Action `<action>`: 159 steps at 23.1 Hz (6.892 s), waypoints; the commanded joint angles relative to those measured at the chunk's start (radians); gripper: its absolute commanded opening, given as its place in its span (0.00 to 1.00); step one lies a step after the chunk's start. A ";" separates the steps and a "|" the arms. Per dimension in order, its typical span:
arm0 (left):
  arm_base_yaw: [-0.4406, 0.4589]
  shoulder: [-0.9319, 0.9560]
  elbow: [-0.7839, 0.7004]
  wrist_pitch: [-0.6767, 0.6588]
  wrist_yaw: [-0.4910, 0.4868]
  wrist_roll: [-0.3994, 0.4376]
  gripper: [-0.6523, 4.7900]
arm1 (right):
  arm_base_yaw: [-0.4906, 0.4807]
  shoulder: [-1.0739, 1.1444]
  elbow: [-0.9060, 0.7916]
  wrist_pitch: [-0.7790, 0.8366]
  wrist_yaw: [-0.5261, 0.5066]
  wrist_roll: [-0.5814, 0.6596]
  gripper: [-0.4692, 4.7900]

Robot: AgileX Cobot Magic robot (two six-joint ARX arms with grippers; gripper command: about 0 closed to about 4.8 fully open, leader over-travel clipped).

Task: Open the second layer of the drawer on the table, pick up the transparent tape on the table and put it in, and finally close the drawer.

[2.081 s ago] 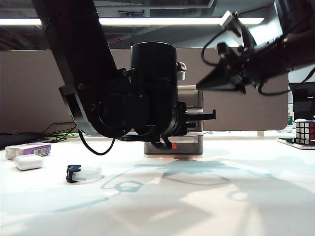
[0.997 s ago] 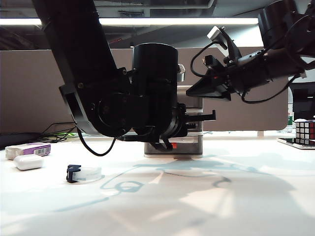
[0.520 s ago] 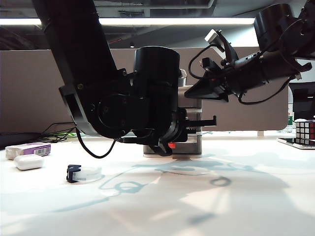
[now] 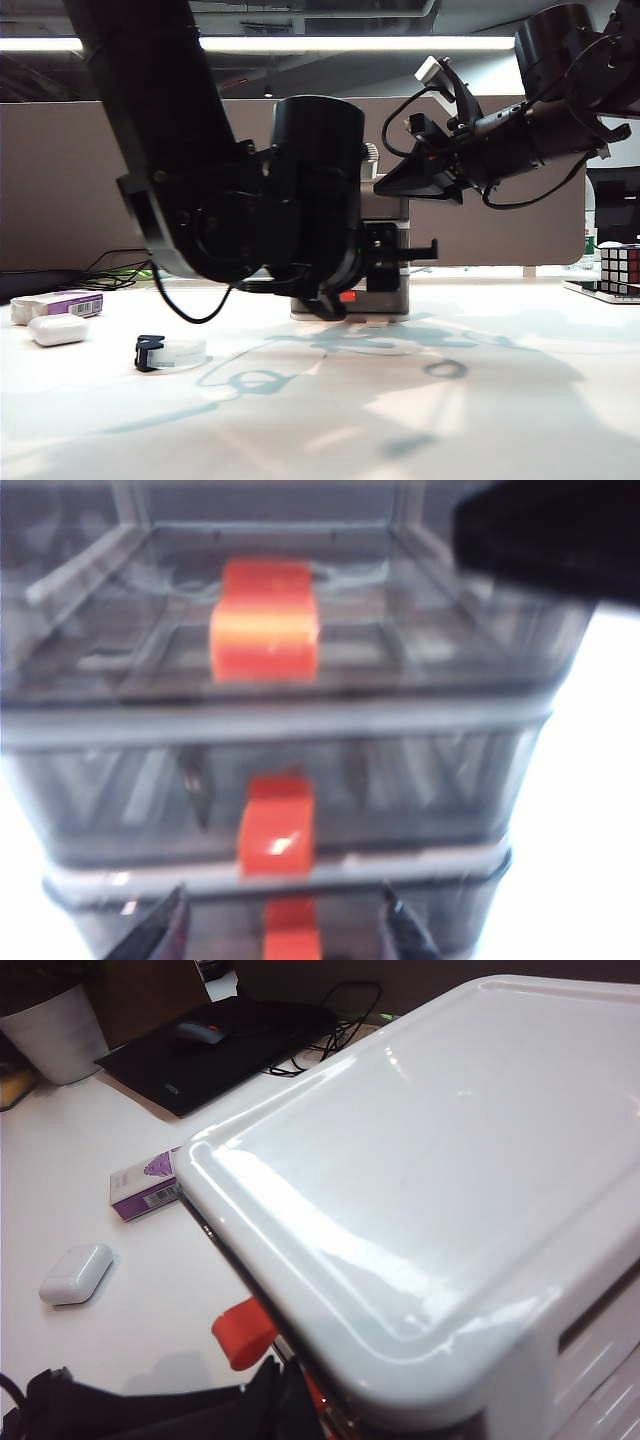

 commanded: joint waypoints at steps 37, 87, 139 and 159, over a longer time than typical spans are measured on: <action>0.042 -0.002 0.006 0.065 0.096 -0.064 0.44 | 0.021 -0.003 0.004 -0.012 -0.010 0.000 0.08; -0.141 -0.185 -0.268 0.007 0.093 -0.166 0.11 | 0.022 -0.003 0.005 -0.008 0.088 -0.008 0.08; 0.688 -0.750 -0.558 -0.844 1.328 0.525 0.98 | 0.027 -0.003 0.003 -0.143 -0.003 0.000 0.08; 0.606 -0.573 -0.462 -0.893 1.286 0.739 0.95 | 0.026 -0.003 0.003 -0.143 -0.002 -0.005 0.08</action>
